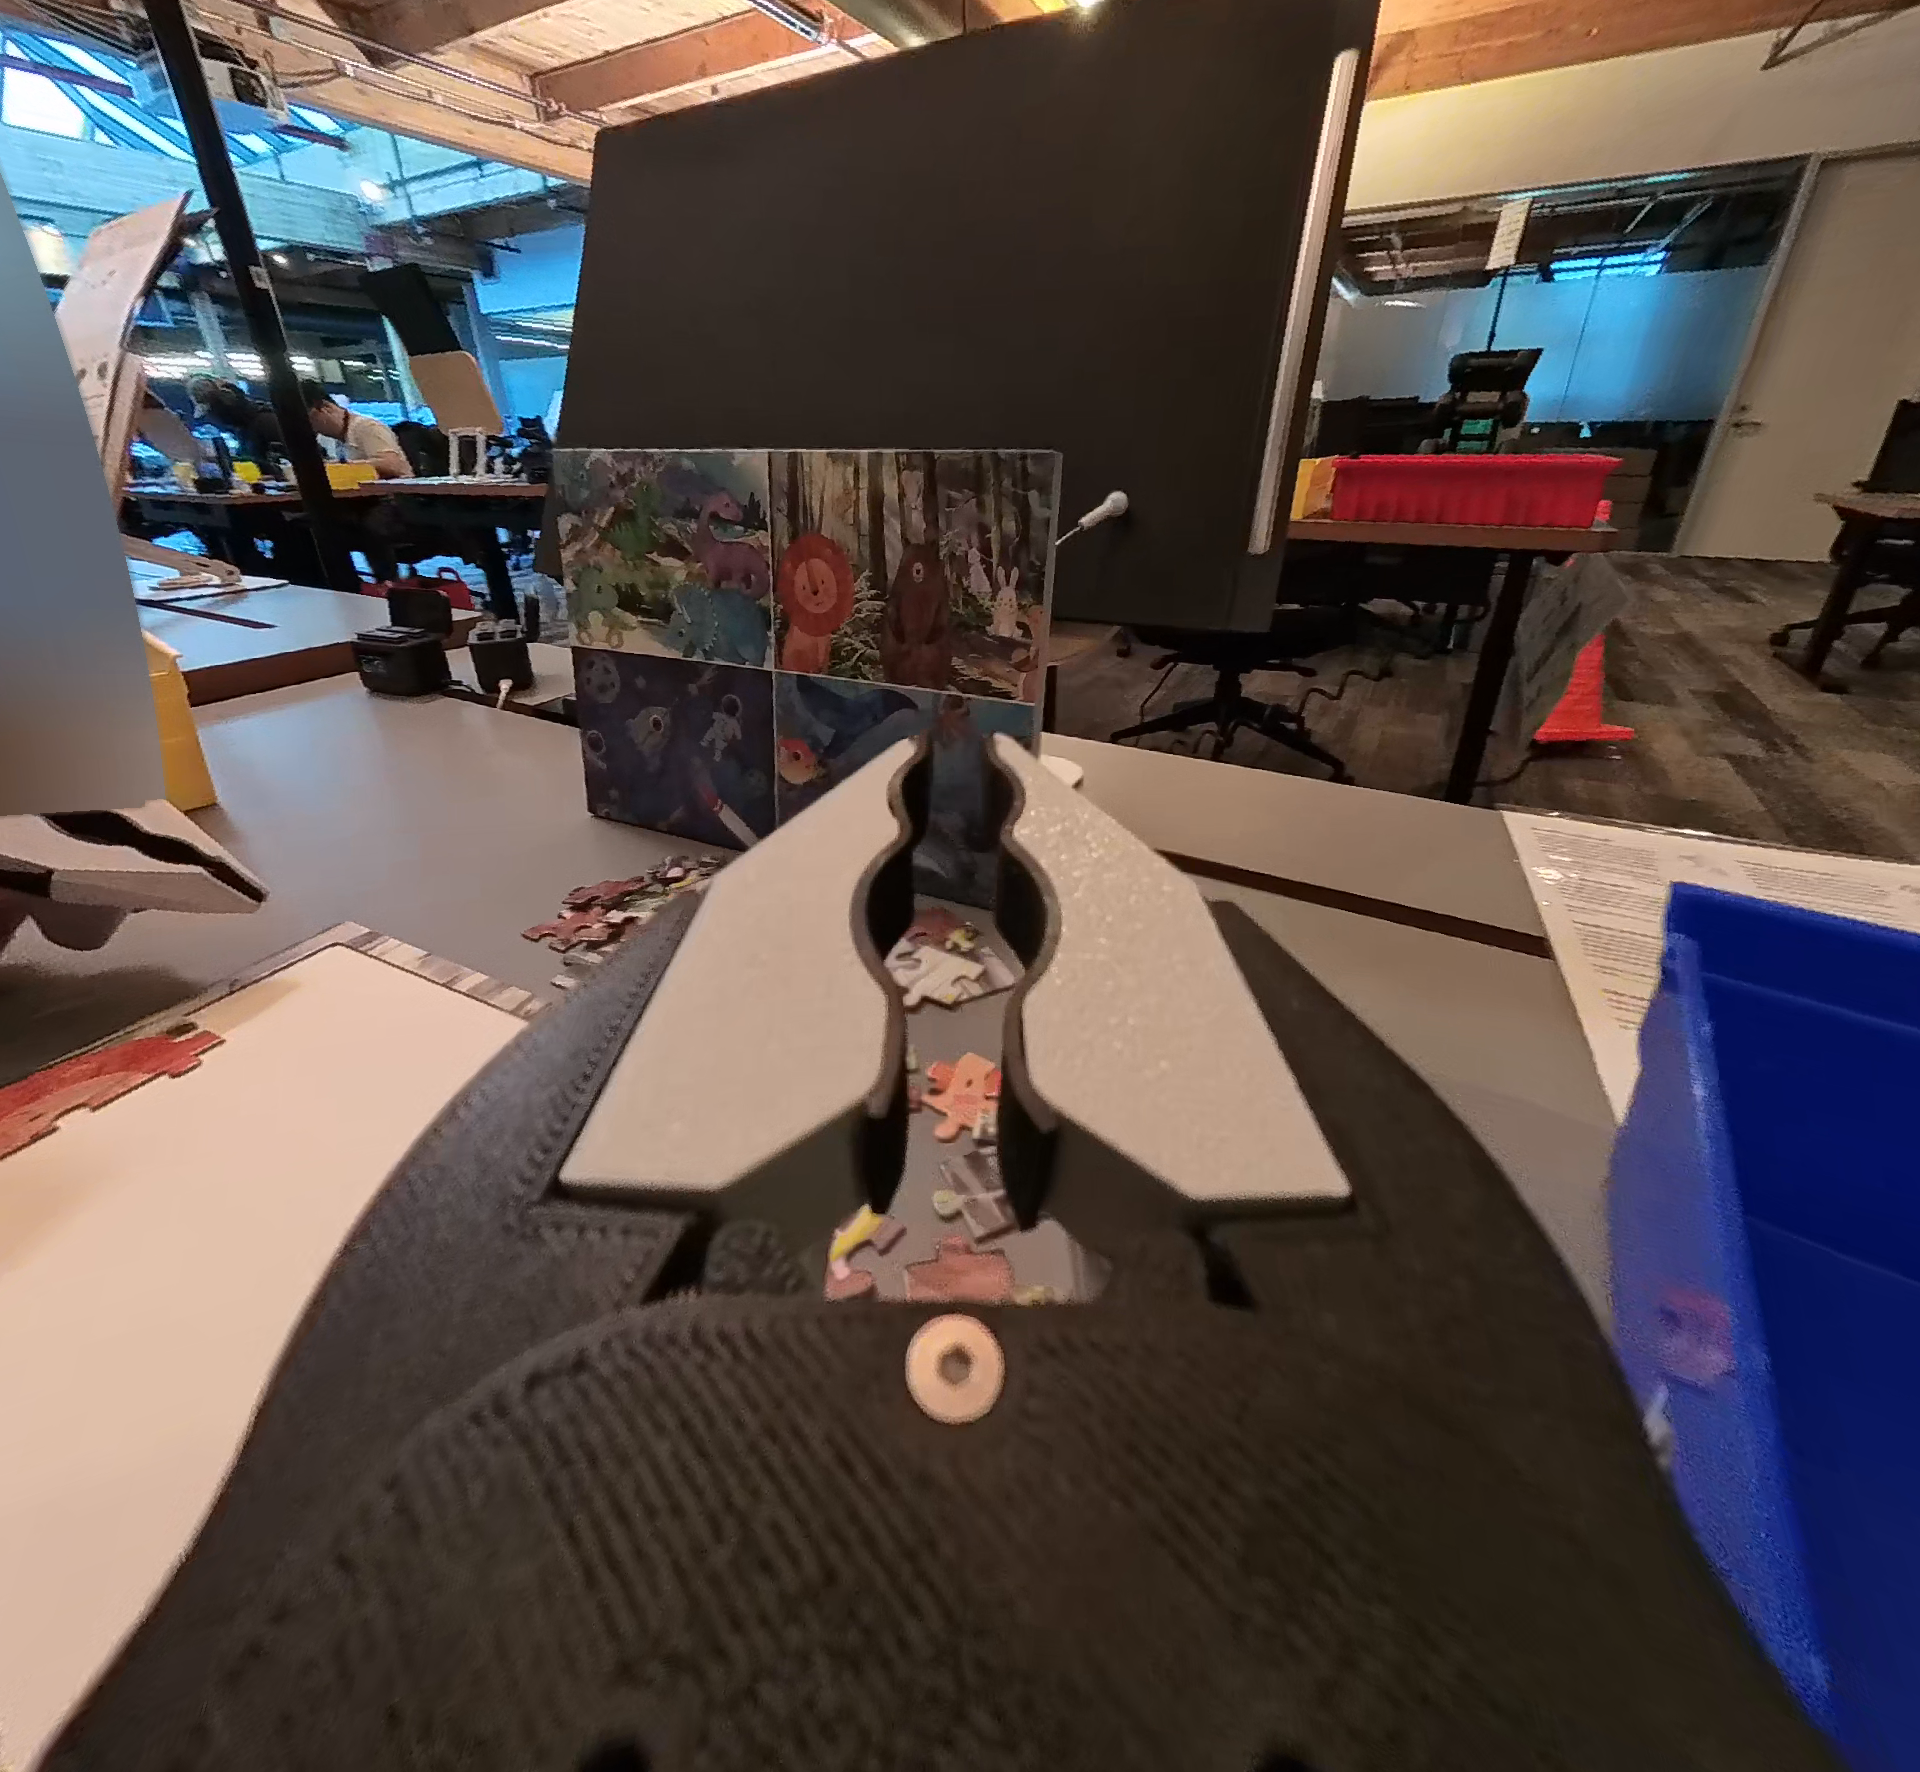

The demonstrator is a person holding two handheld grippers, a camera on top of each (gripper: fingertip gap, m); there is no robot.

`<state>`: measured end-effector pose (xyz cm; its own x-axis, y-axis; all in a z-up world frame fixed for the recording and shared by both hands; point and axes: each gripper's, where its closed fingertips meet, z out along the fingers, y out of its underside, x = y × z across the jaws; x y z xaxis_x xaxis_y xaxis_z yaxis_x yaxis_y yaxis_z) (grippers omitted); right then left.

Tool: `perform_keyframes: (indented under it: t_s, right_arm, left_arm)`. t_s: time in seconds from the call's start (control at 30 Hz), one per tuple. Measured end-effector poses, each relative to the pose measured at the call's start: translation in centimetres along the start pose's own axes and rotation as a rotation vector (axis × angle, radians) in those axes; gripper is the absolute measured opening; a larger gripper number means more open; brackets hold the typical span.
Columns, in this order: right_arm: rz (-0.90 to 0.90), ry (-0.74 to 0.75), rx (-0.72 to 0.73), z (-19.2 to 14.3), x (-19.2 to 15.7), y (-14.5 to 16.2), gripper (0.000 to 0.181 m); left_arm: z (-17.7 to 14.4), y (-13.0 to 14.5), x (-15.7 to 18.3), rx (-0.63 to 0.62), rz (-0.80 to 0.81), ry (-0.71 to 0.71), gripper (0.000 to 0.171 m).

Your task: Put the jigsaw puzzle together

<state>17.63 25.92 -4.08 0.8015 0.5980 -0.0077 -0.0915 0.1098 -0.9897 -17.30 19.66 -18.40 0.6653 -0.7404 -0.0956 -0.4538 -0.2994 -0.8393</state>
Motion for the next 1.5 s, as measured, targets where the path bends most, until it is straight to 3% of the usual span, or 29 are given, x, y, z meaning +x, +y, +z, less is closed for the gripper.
perform_keyframes:
  t_s: [1.5]
  right_arm:
    - [0.019, -0.062, -0.073, 1.3, -1.6, 2.0, 0.011]
  left_arm:
    - [0.1, 0.1, 0.1, -0.013, 0.017, -0.006, 0.0]
